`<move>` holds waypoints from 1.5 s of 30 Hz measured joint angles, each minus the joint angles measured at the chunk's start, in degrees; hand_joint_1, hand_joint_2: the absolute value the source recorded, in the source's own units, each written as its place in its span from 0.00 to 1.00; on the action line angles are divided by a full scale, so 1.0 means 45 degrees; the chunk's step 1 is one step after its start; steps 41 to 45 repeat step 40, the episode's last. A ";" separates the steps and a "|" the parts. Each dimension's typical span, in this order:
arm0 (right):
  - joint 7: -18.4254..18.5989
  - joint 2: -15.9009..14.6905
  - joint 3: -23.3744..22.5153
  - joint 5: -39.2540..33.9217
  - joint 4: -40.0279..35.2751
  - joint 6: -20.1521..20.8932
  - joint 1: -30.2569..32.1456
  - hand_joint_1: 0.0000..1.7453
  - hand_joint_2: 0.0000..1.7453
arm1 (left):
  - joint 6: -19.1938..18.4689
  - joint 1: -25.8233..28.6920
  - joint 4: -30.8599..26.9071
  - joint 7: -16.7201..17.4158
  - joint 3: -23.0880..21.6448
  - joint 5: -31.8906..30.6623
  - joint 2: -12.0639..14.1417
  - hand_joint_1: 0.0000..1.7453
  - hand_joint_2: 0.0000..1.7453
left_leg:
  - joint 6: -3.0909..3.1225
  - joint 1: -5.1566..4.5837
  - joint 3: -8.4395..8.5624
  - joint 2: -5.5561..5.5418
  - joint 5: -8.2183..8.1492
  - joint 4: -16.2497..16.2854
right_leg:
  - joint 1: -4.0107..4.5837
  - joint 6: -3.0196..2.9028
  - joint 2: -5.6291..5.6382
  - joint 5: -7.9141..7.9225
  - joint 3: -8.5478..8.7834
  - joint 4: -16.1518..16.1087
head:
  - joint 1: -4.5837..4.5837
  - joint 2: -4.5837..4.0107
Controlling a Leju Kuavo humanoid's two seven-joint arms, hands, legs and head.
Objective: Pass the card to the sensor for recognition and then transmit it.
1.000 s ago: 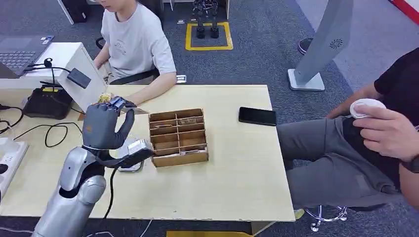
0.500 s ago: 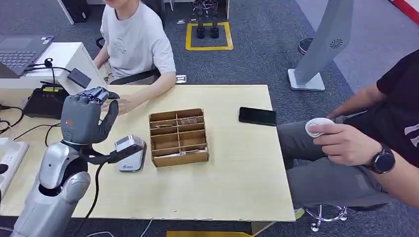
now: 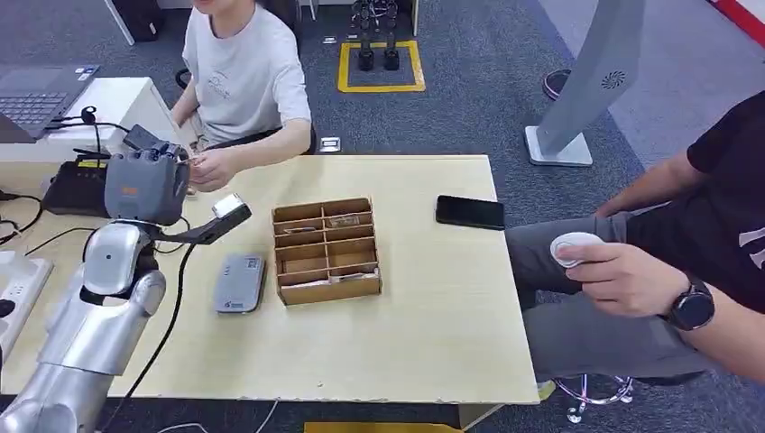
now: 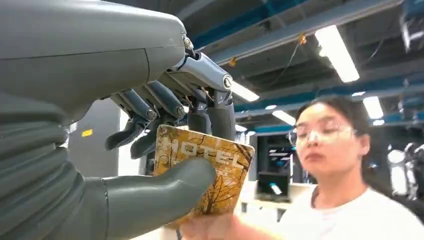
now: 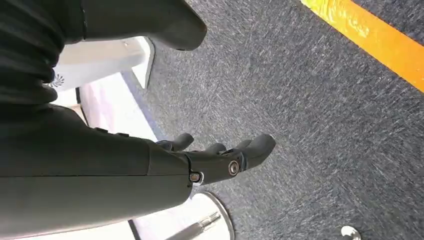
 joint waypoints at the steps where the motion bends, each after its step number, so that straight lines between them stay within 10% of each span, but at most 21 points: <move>1: -0.0005 0.0000 0.0000 0.0005 0.0000 -0.0005 -0.0001 0.00 1.00 | 0.0054 -0.0055 0.0182 0.0000 0.0014 0.0000 -0.0005 0.90 1.00 | 0.0000 0.0000 -0.0001 0.0000 0.0000 0.0000 | 0.0000 0.0000 0.0000 0.0000 0.0000 0.0000 | -0.0005 0.0000; 4: -0.0005 0.0000 0.0000 0.0019 0.0000 -0.0024 -0.0004 0.00 1.00 | 0.0156 -0.0143 0.0570 0.0000 0.0083 0.0005 -0.0049 0.85 1.00 | 0.0000 0.0000 -0.0001 0.0000 0.0000 0.0000 | 0.0000 0.0000 0.0000 0.0000 -0.0001 0.0000 | -0.0005 0.0000; 8: -0.0063 0.0000 0.0000 0.0015 0.0000 -0.0029 -0.0009 0.00 1.00 | 0.0190 -0.0146 0.0885 -0.0034 0.0121 0.0029 -0.0127 0.00 1.00 | 0.0000 0.0001 -0.0005 0.0000 -0.0001 0.0000 | 0.0001 0.0000 0.0000 0.0000 -0.0004 0.0000 | -0.0005 0.0000; 22: -0.0107 0.0000 -0.0179 -0.0228 0.0005 -0.0262 0.0160 0.00 1.00 | 0.3336 0.2470 0.0463 -0.1175 0.2174 0.2252 0.0077 0.00 1.00 | -0.0005 0.0005 -0.0019 0.0031 -0.0010 -0.0010 | 0.0001 -0.0003 0.0033 -0.0005 -0.0020 0.0001 | -0.0009 0.0000; 32: -0.0297 -0.0024 -0.0597 -0.0641 0.0073 -0.0695 0.0667 0.00 1.00 | 0.4250 0.7036 -0.2732 -0.6144 0.8555 0.7392 -0.1568 0.00 1.00 | 0.0000 0.0002 -0.0033 0.0055 -0.0045 -0.0011 | -0.0001 0.0019 0.0060 -0.0038 -0.0042 -0.0006 | -0.0005 0.0000; 45: -0.0297 -0.0024 -0.0690 -0.0656 0.0073 -0.0695 0.0659 0.00 1.00 | 0.4260 0.7903 -0.3598 -0.6271 1.0278 0.7524 -0.2283 0.00 1.00 | 0.0007 0.0003 -0.0035 0.0021 -0.0035 -0.0011 | 0.0000 0.0019 0.0017 -0.0027 -0.0023 -0.0007 | -0.0005 0.0000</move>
